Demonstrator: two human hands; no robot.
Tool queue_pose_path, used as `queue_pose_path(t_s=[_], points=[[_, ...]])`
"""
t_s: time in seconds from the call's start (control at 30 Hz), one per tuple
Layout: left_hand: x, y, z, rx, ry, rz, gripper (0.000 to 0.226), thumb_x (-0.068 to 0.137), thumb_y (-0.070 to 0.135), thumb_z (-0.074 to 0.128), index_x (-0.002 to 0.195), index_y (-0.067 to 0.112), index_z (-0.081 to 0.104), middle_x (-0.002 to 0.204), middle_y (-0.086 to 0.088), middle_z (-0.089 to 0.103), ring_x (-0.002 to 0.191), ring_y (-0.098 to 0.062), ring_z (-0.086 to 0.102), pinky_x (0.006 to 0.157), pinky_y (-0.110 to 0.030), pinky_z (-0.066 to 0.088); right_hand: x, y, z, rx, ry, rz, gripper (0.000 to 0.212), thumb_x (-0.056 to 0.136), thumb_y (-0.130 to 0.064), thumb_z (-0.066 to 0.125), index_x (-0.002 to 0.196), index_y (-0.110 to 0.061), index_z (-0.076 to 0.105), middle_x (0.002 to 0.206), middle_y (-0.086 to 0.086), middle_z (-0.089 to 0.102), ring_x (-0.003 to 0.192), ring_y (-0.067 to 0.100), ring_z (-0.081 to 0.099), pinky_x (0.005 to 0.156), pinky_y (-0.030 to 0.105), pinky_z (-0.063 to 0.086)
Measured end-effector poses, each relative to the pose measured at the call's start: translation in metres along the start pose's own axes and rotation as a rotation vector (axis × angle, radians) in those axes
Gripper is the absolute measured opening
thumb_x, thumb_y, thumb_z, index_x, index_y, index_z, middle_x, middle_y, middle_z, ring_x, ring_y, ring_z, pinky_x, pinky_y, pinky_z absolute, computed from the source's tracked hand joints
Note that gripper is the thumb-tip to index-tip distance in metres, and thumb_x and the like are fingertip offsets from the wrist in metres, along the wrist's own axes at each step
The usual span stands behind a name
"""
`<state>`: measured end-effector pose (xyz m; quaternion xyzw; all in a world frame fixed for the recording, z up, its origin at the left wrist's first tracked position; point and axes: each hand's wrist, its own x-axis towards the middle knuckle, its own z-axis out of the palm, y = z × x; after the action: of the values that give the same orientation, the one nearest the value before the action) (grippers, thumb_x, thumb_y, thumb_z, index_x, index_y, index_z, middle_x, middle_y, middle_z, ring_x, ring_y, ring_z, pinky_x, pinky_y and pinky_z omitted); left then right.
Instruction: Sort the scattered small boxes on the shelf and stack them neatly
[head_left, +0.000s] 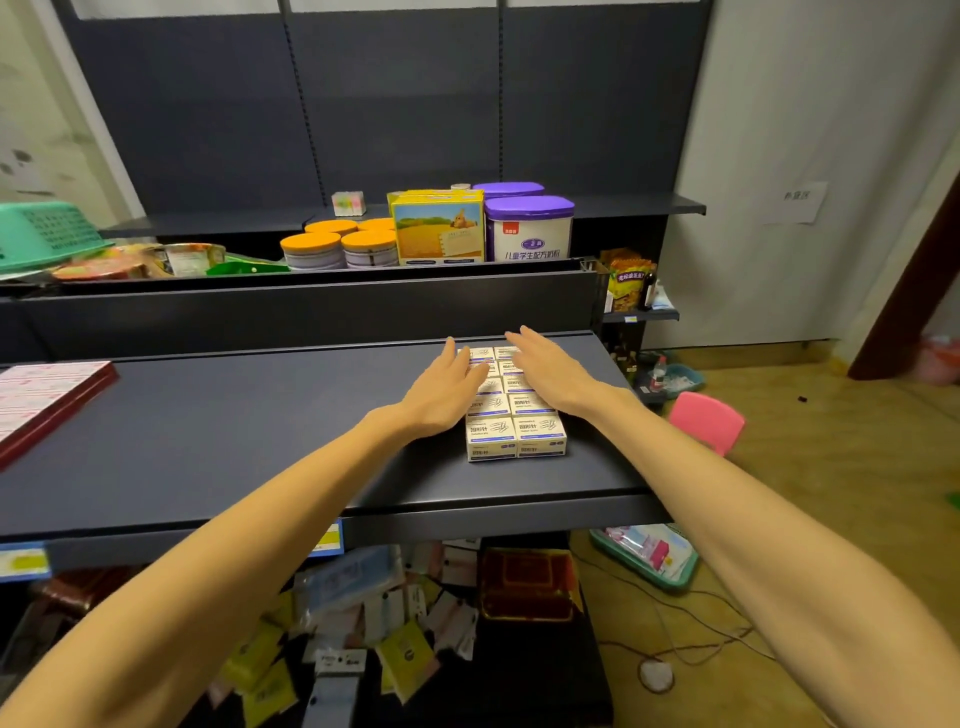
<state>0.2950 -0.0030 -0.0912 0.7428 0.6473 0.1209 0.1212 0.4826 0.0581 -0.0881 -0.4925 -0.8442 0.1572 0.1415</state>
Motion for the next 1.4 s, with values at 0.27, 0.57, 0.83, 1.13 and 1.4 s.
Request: queue_pose_path(t_s=[0.27,0.57,0.83,1.13,1.4], points=[[-0.067,0.026,0.011,0.003,0.105,0.057,0.070,0.105,0.053,0.028,0.159,0.011,0.013,0.169,-0.010,0.006,0.152,-0.025,0.020,0.124,-0.039,0.021,-0.069,-0.006,-0.009,0.049,0.064,0.080,0.053,0.106,-0.033,0.033,0.153,-0.009,0.026,0.160,0.011,0.029,0.146,0.027,0.029,0.118,0.044,0.025],[-0.069,0.011,0.031,-0.095,0.132,0.016,0.111,0.075,0.093,0.042,0.157,0.024,0.016,0.155,0.001,0.044,0.136,-0.020,0.048,0.115,-0.052,0.037,-0.093,-0.009,0.013,0.109,-0.012,-0.002,0.056,0.102,-0.045,0.018,0.154,-0.025,0.024,0.154,-0.004,0.042,0.137,0.021,0.041,0.119,0.059,0.013],[-0.071,0.013,0.031,-0.082,0.169,0.053,0.110,0.076,0.091,0.042,0.158,0.024,0.012,0.157,0.000,0.041,0.141,-0.024,0.043,0.117,-0.057,0.031,-0.092,-0.012,0.010,0.096,-0.021,0.039,0.064,0.103,-0.047,0.025,0.159,-0.022,0.007,0.162,0.001,0.028,0.146,0.026,0.031,0.120,0.056,0.013],[-0.099,0.029,0.037,0.070,0.158,0.092,0.072,0.101,0.060,0.036,0.161,0.031,0.009,0.169,-0.007,0.007,0.149,-0.027,0.030,0.123,-0.042,0.024,-0.126,-0.008,0.017,-0.089,-0.002,-0.047,0.058,0.106,-0.043,0.024,0.159,-0.028,0.007,0.167,0.006,0.015,0.151,0.025,0.016,0.123,0.053,0.011],[-0.095,0.037,0.034,0.109,0.110,0.027,0.067,0.105,0.051,0.035,0.162,0.028,0.009,0.169,-0.008,0.007,0.145,-0.029,0.038,0.118,-0.040,0.033,-0.125,-0.013,0.018,-0.132,-0.002,-0.043,0.061,0.103,-0.044,0.026,0.159,-0.027,0.010,0.164,0.007,0.021,0.147,0.027,0.025,0.121,0.056,0.013]])
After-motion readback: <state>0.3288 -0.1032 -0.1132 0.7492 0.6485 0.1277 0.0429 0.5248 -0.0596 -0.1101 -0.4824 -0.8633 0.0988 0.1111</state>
